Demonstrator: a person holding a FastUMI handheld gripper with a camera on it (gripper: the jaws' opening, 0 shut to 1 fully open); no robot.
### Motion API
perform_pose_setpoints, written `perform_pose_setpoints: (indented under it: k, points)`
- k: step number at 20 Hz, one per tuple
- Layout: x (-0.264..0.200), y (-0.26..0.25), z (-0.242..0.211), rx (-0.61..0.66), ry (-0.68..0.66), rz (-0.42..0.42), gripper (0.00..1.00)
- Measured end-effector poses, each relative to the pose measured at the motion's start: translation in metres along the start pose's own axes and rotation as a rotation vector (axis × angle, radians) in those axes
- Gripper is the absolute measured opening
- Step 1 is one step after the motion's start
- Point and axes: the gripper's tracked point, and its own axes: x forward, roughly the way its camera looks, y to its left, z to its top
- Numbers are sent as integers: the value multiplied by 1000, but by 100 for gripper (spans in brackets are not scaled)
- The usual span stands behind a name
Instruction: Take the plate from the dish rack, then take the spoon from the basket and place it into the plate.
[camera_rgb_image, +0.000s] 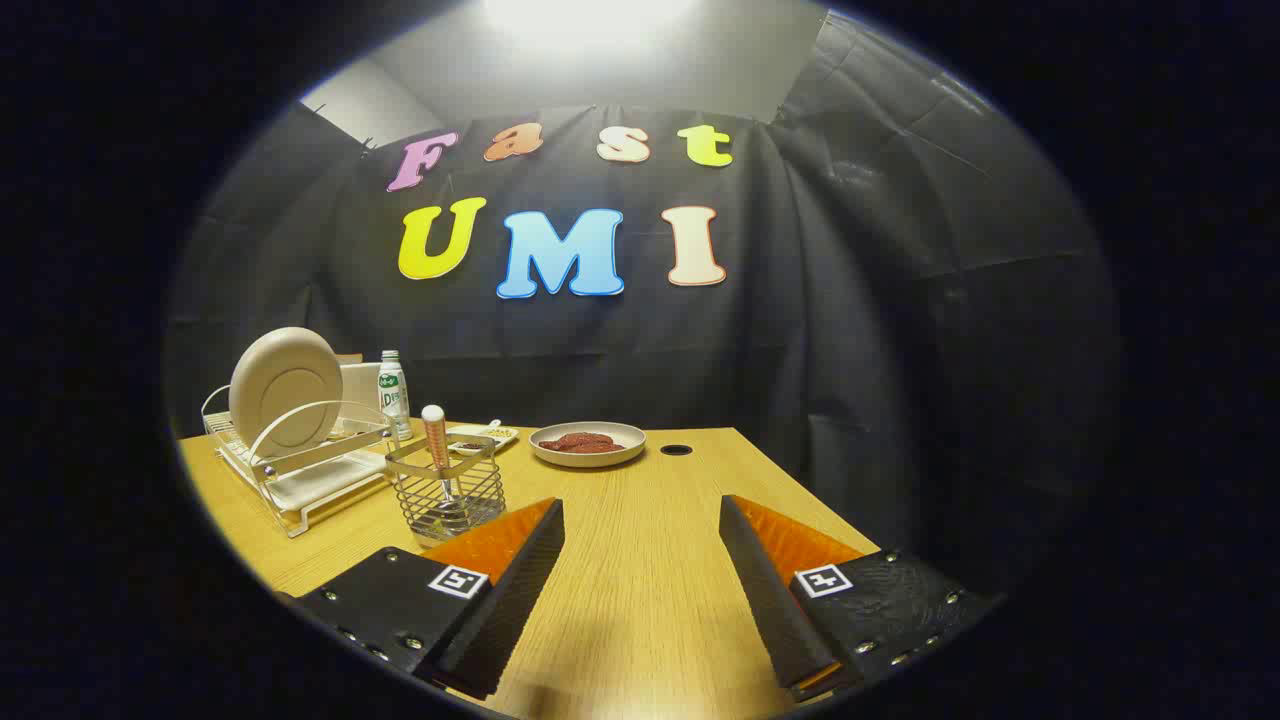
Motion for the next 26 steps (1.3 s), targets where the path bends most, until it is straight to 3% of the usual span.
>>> perform_pose_setpoints:
  k: [2, 7, 13, 17, 20, 26]
  points:
    - [20, -2, -11, 6, 44, -3, 96]
    - [72, 3, 22, -30, 11, -9, 96]
    - [17, 2, 121, -85, -50, -154, 96]
    - [-32, 37, 181, -112, -70, -208, 96]
    - [-54, 87, 218, -105, -87, -169, 96]
    - [-57, 212, 249, -11, -96, 9, 96]
